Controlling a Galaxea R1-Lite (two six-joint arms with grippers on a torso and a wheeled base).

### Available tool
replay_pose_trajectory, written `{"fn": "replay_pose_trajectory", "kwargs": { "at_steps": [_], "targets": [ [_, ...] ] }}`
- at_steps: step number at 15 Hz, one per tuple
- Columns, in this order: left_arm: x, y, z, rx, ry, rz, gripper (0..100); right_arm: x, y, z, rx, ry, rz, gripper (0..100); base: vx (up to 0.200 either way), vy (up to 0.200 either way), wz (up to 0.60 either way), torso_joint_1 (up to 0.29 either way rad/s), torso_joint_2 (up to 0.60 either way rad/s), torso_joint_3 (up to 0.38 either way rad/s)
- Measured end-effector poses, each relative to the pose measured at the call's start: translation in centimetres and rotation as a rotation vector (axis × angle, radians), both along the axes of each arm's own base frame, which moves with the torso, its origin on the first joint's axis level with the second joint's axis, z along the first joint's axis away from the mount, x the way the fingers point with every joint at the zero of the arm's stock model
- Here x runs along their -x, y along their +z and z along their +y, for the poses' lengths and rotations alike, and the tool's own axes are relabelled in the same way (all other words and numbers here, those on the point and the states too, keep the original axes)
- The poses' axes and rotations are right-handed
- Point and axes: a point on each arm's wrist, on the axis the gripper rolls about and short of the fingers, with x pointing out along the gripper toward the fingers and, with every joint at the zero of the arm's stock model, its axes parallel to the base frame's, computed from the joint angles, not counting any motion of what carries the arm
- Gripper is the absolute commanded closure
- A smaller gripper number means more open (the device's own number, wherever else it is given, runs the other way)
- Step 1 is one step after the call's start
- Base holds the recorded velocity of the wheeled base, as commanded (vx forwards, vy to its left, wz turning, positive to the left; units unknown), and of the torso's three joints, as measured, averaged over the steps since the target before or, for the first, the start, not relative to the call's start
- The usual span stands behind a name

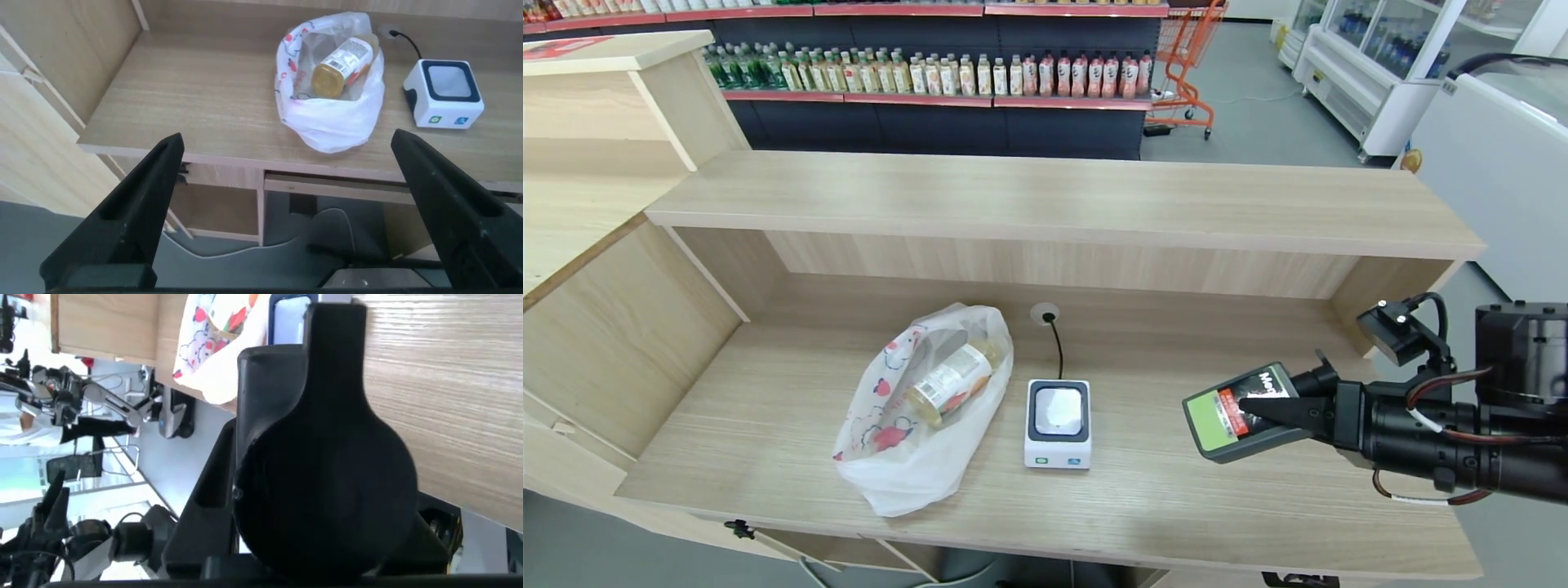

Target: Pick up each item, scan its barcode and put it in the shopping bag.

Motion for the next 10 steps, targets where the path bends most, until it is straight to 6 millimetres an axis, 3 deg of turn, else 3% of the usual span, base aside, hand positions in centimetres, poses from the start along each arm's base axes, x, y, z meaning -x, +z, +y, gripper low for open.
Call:
{"fn": "replay_pose_trajectory", "kwargs": {
  "at_steps": [5, 10],
  "targets": [
    [0.0, 0.0, 0.0, -0.006, 0.000, 0.001, 0, -0.6, 0.0, 0.1, 0.029, 0.008, -0.031, 100, 0.000, 0.200, 0.00, 0.000, 0.00, 0.003],
    [0.0, 0.0, 0.0, -0.007, 0.000, 0.000, 0, -3.0, -1.7, 0.6, 0.122, 0.042, -0.052, 100, 0.000, 0.000, 0.00, 0.000, 0.00, 0.000]
  ]
}}
